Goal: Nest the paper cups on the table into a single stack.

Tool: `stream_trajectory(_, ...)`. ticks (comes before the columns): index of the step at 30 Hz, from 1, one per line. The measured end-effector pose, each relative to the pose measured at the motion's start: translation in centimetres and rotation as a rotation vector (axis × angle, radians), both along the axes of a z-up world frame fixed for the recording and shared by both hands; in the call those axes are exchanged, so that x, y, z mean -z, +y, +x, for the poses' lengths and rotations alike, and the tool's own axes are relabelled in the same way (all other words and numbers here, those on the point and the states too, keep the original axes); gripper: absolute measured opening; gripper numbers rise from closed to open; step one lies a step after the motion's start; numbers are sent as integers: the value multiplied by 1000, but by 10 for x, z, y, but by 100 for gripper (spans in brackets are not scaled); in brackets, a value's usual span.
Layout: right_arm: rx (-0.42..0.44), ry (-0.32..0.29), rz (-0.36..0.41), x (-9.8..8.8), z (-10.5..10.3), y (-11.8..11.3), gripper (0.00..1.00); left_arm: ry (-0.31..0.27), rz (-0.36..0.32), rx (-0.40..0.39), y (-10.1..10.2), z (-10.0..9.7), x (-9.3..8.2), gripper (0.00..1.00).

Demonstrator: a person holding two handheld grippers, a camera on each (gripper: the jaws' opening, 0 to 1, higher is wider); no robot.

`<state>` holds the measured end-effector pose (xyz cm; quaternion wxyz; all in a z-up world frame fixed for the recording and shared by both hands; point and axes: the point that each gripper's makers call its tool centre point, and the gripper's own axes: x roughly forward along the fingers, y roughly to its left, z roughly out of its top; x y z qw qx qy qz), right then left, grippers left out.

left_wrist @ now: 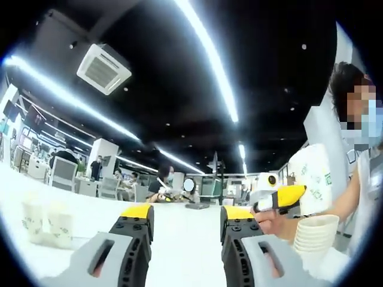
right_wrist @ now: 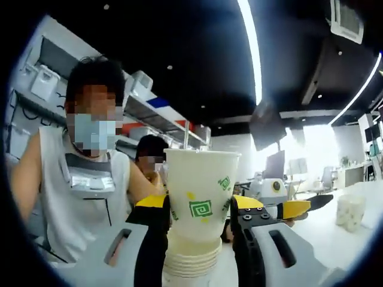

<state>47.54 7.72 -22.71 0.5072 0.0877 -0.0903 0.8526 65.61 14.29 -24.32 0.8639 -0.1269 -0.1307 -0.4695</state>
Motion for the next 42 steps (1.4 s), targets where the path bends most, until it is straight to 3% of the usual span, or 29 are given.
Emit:
stream_trajectory(7,-22,-41,-48,11,-7,2,43,-2,1,4,1,1,0,46)
stream_trajectory(19,-48,-61,-81,21,-10,5,44,-3,1,0,1,-2,-1,46)
stream_trajectory(20,-41,-72,-71,21,-10,5,48,-3,1,0,1,-2,-1,46)
stream_trajectory(22,-25,-64,-61,19,-7,7,68,-6,1,-1,1,-4,-1,46)
stream_trajectory(24,-1,-52,-53,17,-2,9,80,-10,-1,-1,0,-5,-2,46)
stream_trajectory(35,-10,-67,-71,22,-3,11,78,-3,2,-3,0,-5,0,46)
stream_trajectory(42,2,-27,-2,10,4,6,77,-2,2,-3,1,-1,0,46)
